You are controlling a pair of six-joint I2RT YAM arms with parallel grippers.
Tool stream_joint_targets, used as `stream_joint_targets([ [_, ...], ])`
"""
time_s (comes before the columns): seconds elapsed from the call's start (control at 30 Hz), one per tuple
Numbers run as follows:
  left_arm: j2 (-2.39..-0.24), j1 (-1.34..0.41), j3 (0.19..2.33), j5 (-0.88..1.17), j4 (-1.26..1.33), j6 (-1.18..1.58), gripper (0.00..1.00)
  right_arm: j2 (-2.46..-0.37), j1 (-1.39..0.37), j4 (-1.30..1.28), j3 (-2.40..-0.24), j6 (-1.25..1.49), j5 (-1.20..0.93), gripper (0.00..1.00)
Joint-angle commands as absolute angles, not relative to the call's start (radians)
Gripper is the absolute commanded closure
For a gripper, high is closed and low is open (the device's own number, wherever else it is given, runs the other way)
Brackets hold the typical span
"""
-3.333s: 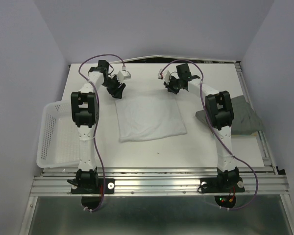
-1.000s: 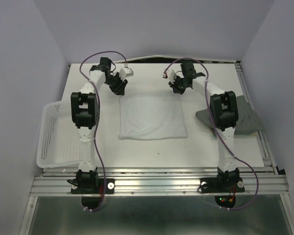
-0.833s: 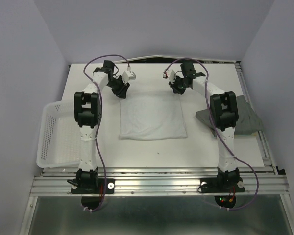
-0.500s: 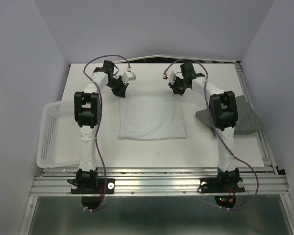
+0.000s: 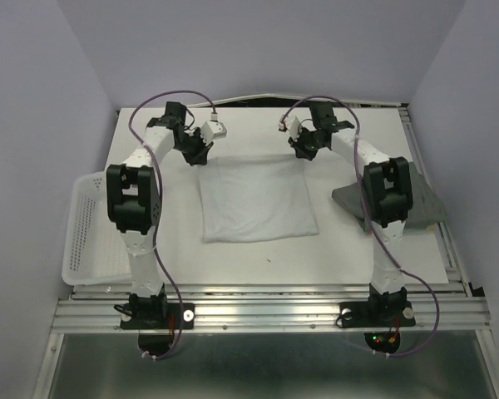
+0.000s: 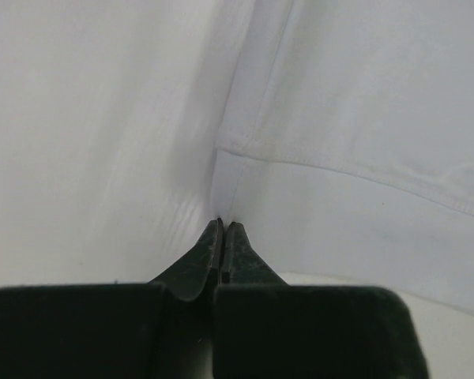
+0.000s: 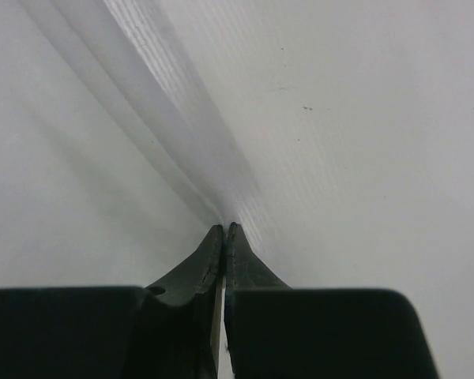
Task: Fold and stack the skirts
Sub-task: Fold the skirt
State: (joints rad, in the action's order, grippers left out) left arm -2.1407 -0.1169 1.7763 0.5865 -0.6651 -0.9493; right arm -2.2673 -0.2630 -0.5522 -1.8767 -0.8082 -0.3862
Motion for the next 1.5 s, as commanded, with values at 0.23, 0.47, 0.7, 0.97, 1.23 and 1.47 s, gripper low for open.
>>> stream_joint_targets([
  [0.23,-1.826,-0.121,1.522,0.578,-0.62,-1.012,1.0,-1.956,-0.255,-0.624,-1.64,-0.841,-0.437,0.99],
  [0.47,-1.642,-0.161,1.249,0.583,-0.555,-1.017,1.0,-1.849,-0.255,-0.687,-1.488,-0.836,-0.497,0.99],
  [0.7,-1.496,-0.192,1.049,0.548,-0.532,-1.025,1.0,-1.715,-0.287,-0.644,-1.266,-0.798,-0.512,0.99],
  [0.97,-1.493,-0.248,0.919,0.503,-0.454,-0.965,1.0,-1.733,-0.328,-0.624,-1.218,-0.747,-0.519,0.99],
  [1.23,-1.514,-0.262,0.923,0.509,-0.431,-0.956,1.0,-1.766,-0.348,-0.684,-1.252,-0.741,-0.522,0.68],
  [1.47,-1.517,-0.262,0.93,0.509,-0.456,-0.977,0.89,-1.764,-0.377,-0.723,-1.249,-0.796,-0.489,0.64],
])
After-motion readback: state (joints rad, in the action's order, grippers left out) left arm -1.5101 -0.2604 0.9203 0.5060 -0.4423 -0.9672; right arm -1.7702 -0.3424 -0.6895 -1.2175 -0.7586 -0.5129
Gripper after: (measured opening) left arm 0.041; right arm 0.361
